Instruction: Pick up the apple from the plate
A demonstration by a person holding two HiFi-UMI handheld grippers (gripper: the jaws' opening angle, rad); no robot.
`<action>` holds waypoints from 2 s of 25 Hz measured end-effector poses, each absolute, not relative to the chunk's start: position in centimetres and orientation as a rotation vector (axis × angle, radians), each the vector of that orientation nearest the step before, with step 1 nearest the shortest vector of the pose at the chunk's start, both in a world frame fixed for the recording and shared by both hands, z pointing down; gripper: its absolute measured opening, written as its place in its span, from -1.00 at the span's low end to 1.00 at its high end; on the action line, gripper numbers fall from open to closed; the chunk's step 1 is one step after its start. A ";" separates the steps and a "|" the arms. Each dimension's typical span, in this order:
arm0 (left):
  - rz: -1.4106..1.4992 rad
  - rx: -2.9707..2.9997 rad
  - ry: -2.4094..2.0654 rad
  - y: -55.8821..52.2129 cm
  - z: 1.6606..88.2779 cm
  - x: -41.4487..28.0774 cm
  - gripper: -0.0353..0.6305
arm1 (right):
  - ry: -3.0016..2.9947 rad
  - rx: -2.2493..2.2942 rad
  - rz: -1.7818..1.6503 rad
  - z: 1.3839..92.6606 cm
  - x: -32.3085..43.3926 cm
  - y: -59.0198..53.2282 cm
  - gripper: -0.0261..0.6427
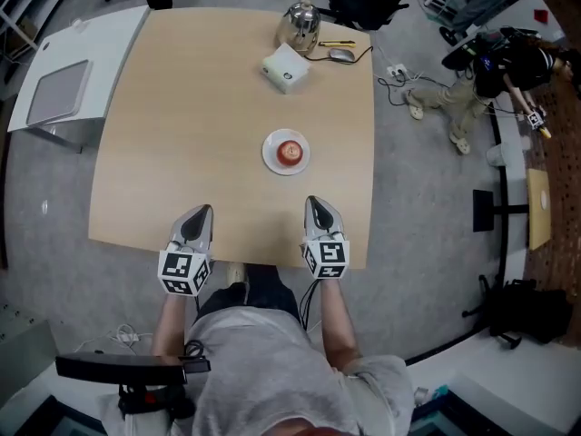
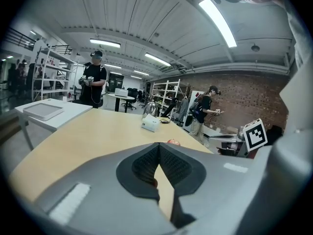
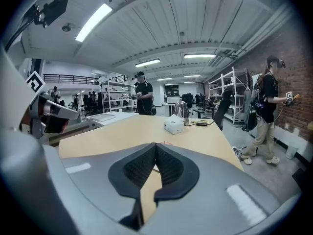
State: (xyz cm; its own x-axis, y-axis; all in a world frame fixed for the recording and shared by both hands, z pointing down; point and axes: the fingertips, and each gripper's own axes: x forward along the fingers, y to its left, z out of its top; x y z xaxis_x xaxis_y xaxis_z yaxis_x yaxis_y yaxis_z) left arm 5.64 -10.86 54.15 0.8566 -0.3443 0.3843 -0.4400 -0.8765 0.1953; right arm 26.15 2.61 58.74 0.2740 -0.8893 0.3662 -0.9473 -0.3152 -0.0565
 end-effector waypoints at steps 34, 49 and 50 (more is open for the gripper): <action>0.621 2.636 -0.647 -15.7 59.5 8.2 -0.83 | -1.754 2.168 0.638 67.7 31.4 -7.5 -0.11; 0.654 2.603 -0.661 -16.6 60.7 8.8 -0.83 | -1.755 2.127 0.691 70.2 32.3 -9.7 0.24; 0.655 2.602 -0.661 -16.6 60.7 8.8 -0.83 | -1.757 2.127 0.692 70.3 32.4 -9.8 0.23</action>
State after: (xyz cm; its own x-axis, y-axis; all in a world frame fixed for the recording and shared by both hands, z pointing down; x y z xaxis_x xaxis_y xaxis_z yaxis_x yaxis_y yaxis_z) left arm 8.84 -16.63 60.73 0.7811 -0.3472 0.5190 -0.5224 -0.8187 0.2385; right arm 32.37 -9.83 70.30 0.1374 -0.8323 0.5370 -0.9749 -0.2095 -0.0753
